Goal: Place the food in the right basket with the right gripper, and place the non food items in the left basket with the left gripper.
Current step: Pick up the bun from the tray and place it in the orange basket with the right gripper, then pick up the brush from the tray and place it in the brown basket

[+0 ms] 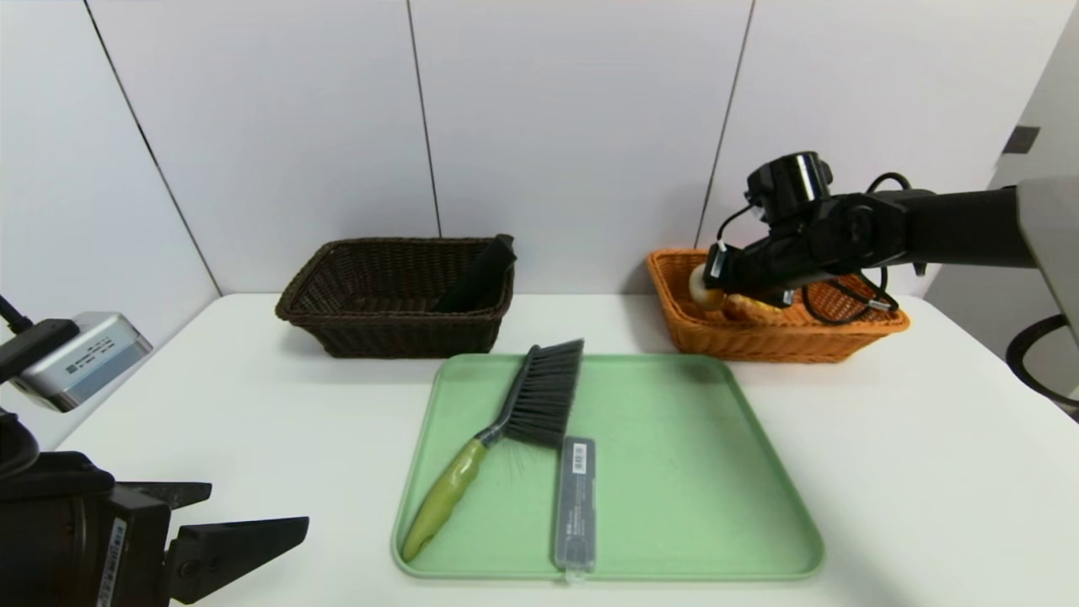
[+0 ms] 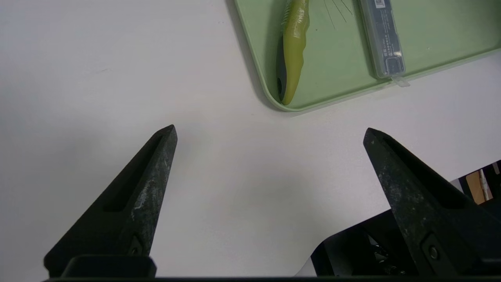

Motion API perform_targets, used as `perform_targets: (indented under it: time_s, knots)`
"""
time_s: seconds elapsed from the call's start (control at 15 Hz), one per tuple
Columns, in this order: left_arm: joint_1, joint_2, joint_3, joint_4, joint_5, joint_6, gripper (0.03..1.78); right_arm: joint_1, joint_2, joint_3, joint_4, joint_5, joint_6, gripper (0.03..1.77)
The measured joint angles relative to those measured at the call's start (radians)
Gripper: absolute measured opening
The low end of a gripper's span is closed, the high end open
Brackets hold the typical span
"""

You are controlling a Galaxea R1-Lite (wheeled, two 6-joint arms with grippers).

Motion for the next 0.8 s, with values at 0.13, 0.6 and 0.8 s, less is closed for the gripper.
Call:
perform_targets:
  time_s: [0.13, 0.6, 0.8]
  knots:
    - [0.000, 0.000, 0.004, 0.000, 0.000, 0.000, 1.69, 0.000, 0.013, -0.002, 0.000, 0.000, 0.001, 0.70]
    - [0.002, -0.003, 0.006, 0.000, 0.000, 0.000, 1.69, 0.009, -0.050, -0.035, 0.020, -0.014, -0.002, 1.30]
    - [0.002, -0.004, 0.001, -0.003, 0.000, -0.001, 1.69, 0.010, -0.119, -0.042, 0.021, -0.017, -0.003, 1.43]
